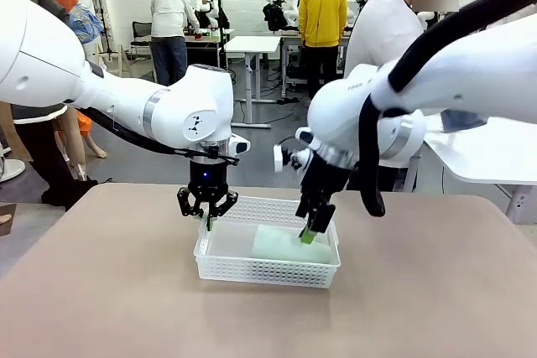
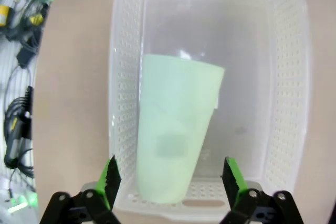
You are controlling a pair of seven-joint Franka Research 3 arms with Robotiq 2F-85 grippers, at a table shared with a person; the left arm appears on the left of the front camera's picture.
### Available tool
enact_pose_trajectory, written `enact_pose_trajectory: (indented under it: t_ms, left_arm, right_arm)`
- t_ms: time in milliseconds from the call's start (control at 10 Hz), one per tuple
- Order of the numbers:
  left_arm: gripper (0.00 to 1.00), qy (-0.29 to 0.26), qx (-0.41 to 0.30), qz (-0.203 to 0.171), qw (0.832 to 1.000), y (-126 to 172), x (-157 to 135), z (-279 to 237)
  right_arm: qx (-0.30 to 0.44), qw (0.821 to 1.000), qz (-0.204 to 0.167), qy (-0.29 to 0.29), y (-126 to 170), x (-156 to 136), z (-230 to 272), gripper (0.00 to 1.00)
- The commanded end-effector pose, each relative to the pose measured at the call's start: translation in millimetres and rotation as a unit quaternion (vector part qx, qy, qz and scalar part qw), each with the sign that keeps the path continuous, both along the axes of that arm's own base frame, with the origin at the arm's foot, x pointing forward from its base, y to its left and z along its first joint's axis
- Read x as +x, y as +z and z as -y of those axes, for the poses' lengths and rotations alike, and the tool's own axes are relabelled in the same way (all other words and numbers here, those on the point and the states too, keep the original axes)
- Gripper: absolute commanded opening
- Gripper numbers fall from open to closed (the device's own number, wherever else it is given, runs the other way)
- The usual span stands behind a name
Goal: Clean and organize the cups into the basket.
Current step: Pick up the Organizing basket and move it to the center of the table, then pick up the Reusable plastic cup from the right side of the table and place it inside the Organizing basket.
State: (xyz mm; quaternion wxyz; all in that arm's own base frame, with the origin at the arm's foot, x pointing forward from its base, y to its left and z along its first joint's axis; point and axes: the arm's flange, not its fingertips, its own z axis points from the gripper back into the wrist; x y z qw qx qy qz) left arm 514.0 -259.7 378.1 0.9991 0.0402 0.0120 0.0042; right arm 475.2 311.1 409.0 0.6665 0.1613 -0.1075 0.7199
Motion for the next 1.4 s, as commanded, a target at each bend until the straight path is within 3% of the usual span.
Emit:
enact_pose_trajectory:
  t_ms: [0, 200, 500, 700, 1000, 1100, 1300]
  left_arm:
    - [0.0, 0.002, 0.001, 0.0, 1.0, 0.2, -0.3, 0.2]
    - [0.0, 0.002, 0.001, 0.0, 1.0, 0.2, -0.3, 0.2]
    - [0.0, 0.002, 0.001, 0.0, 1.0, 0.2, -0.3, 0.2]
    - [0.0, 0.002, 0.001, 0.0, 1.0, 0.2, -0.3, 0.2]
    - [0.0, 0.002, 0.001, 0.0, 1.0, 0.2, -0.3, 0.2]
    - [0.0, 0.002, 0.001, 0.0, 1.0, 0.2, -0.3, 0.2]
    - [0.0, 0.002, 0.001, 0.0, 1.0, 0.2, -0.3, 0.2]
  right_arm:
    - [0.077, 0.997, 0.014, 0.005, 44.4, -22.0, 63.4, 1.0]
    - [0.171, 0.984, 0.042, -0.017, 88.6, -38.4, 152.5, 1.0]
    - [0.282, 0.952, 0.082, -0.083, 97.3, -48.1, 300.5, 1.0]
    - [0.33, 0.93, 0.074, -0.143, 64.5, -46.7, 384.2, 1.0]
    - [0.413, 0.891, 0.068, -0.174, 9.2, -59.8, 476.6, 1.0]
    - [0.442, 0.879, 0.063, -0.167, -1.9, -65.7, 495.0, 1.0]
    - [0.454, 0.872, 0.061, -0.172, -17.3, -72.6, 514.7, 1.0]
